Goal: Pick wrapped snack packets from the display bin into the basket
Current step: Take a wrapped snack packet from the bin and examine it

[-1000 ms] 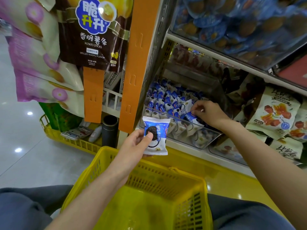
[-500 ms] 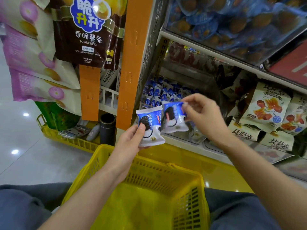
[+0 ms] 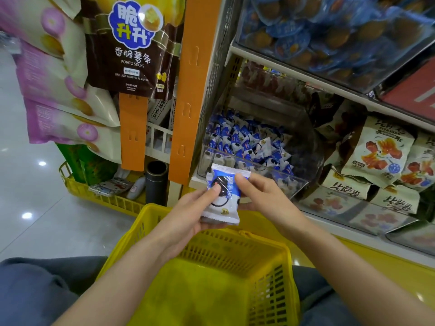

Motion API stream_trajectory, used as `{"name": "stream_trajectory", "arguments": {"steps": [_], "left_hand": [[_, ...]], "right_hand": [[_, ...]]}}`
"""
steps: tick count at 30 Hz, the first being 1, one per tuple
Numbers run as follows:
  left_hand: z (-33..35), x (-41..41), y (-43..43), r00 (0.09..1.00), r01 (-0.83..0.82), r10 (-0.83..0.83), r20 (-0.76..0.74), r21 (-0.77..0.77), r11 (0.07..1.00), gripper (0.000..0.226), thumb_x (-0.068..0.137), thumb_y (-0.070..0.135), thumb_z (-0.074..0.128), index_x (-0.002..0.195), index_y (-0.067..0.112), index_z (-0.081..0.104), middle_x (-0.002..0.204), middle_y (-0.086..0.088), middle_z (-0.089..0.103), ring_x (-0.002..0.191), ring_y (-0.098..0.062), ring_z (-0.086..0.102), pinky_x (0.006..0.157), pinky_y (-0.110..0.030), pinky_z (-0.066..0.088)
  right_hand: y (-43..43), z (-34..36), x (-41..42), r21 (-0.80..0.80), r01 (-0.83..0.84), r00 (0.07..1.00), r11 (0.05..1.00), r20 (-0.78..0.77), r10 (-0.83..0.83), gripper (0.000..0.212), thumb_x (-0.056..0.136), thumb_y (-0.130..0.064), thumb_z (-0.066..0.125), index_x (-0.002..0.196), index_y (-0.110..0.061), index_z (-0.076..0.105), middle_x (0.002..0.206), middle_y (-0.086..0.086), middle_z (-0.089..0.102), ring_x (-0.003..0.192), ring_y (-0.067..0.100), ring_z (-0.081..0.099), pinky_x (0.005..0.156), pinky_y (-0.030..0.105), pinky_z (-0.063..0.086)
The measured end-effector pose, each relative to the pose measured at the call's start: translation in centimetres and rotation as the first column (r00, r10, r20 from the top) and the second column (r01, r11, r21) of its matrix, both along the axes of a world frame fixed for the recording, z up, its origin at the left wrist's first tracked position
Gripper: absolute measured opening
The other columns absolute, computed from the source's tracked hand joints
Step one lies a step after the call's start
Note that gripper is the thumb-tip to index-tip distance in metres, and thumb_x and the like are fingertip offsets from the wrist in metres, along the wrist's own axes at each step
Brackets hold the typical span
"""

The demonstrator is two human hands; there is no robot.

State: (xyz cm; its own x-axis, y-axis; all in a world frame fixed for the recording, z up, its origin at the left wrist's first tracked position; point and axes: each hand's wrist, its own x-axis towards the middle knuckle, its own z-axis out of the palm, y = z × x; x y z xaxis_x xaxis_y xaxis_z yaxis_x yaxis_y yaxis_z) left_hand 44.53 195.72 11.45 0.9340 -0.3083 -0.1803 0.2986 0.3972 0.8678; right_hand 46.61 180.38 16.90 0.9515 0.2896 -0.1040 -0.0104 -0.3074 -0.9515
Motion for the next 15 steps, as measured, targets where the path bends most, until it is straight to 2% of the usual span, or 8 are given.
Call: {"name": "stream_trajectory", "arguments": {"steps": [3,5,7,9,11,13,15], "left_hand": [[-0.2,0.0,-0.4,0.999,-0.049,0.049,-0.021,-0.002,0.999,0.053,0.073,0.041,0.064,0.116,0.012,0.058,0.101,-0.009,0.072,0.090,-0.021,0.070,0.069,-0.029,0.057],[-0.3,0.2,-0.4,0.996,-0.084,0.084,-0.025,0.001,0.996,0.053,0.072,0.040,0.065,0.117,0.014,0.056,0.105,-0.010,0.071,0.091,-0.023,0.070,0.069,-0.029,0.057],[-0.5,0.4,-0.3,0.990,-0.138,0.138,-0.011,0.009,0.990,0.043,0.080,0.035,0.061,0.117,0.014,0.056,0.102,-0.009,0.071,0.088,-0.023,0.070,0.068,-0.029,0.058],[-0.6,0.6,-0.1,0.979,-0.205,0.205,-0.003,0.020,0.979,0.031,0.090,0.026,0.054,0.119,0.014,0.054,0.099,-0.008,0.072,0.083,-0.022,0.071,0.064,-0.027,0.057],[-0.7,0.7,0.0,0.972,-0.234,0.235,-0.002,0.039,0.971,0.027,0.093,0.023,0.051,0.119,0.014,0.053,0.099,-0.008,0.072,0.083,-0.022,0.071,0.062,-0.027,0.057],[-0.7,0.7,0.0,0.973,-0.232,0.232,0.003,0.055,0.971,0.027,0.093,0.023,0.051,0.119,0.015,0.053,0.098,-0.007,0.072,0.083,-0.022,0.071,0.063,-0.028,0.057],[-0.7,0.7,-0.1,0.975,-0.223,0.223,0.007,0.070,0.972,0.027,0.093,0.024,0.051,0.119,0.016,0.052,0.096,-0.005,0.072,0.083,-0.021,0.071,0.064,-0.028,0.057]], "right_hand": [[-0.6,0.0,-0.1,-0.062,0.048,0.997,0.997,0.070,-0.044,0.009,0.089,-0.023,0.058,0.093,-0.023,0.066,0.093,0.000,0.072,0.078,0.002,0.065,0.068,0.016,0.054],[-1.2,0.6,0.1,-0.032,0.069,0.995,0.997,0.074,-0.066,0.009,0.087,-0.020,0.060,0.092,-0.018,0.067,0.091,0.004,0.072,0.079,0.007,0.068,0.069,0.017,0.055],[-2.1,1.6,0.6,-0.016,0.089,0.991,0.996,0.098,-0.087,0.009,0.087,-0.021,0.059,0.091,-0.019,0.067,0.086,0.002,0.073,0.077,0.010,0.069,0.066,0.018,0.055],[-3.3,2.9,1.9,-0.045,0.179,0.958,0.983,0.234,-0.164,0.009,0.089,-0.023,0.058,0.090,-0.021,0.066,0.081,-0.002,0.073,0.070,0.009,0.068,0.063,0.020,0.056],[-4.9,3.7,4.1,-0.124,0.350,0.861,0.929,0.432,-0.267,0.008,0.090,-0.026,0.058,0.093,-0.021,0.064,0.083,0.001,0.071,0.073,0.012,0.068,0.065,0.027,0.058],[-6.1,3.9,6.6,-0.220,0.502,0.771,0.837,0.553,-0.317,0.017,0.089,-0.028,0.060,0.101,-0.016,0.060,0.088,0.007,0.069,0.077,0.021,0.067,0.072,0.040,0.057],[-6.7,3.3,9.0,-0.381,0.568,0.759,0.730,0.584,-0.286,0.021,0.088,-0.030,0.061,0.101,-0.014,0.058,0.088,0.007,0.065,0.072,0.018,0.062,0.067,0.035,0.054]]}}
